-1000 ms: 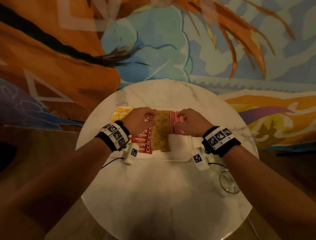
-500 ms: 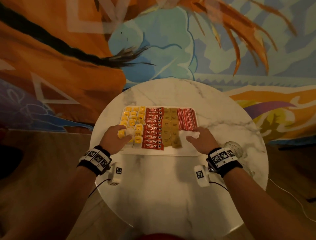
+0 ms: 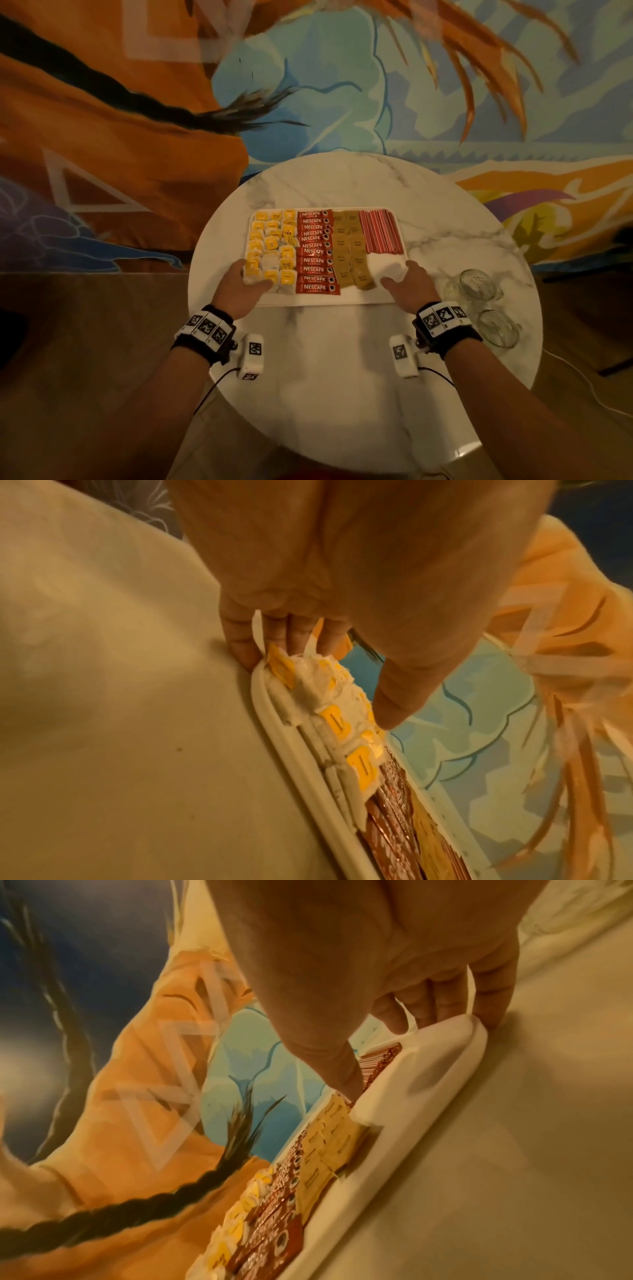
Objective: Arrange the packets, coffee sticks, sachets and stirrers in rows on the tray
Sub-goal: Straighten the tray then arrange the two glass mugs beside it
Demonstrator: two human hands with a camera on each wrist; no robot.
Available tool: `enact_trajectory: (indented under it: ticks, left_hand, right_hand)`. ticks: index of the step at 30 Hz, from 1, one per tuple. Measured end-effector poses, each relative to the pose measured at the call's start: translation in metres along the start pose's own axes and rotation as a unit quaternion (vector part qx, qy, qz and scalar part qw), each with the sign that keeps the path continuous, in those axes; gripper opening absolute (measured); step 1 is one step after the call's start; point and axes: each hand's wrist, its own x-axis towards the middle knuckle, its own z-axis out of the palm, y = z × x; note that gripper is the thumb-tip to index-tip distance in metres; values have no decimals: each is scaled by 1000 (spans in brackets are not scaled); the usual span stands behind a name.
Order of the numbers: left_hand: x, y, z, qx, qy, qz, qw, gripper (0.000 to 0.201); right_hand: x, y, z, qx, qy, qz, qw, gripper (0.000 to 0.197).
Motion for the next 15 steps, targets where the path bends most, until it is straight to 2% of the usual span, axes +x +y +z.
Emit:
enact_trajectory:
  ticks: [5,8,11,12,15]
  left_hand:
    - [5,3,1,-67,-3,-42,997,43]
    - [9,6,1,-96,16,-65,993,35]
    - [8,13,4,-102,43,-64,992,23]
    - [7,15,5,-98,52,-61,992,24]
    - [5,19,5,-95,79,-50,991,33]
  right_hand:
    - [7,1,-3,56,4,20,998,98]
    - [12,-2,-6,85,-5,27,996,91]
    - [25,3,-2,111,-16,23,993,103]
    - [30,6,0,122,-21,25,992,104]
    - [26,4,-2,131,-21,7,991,88]
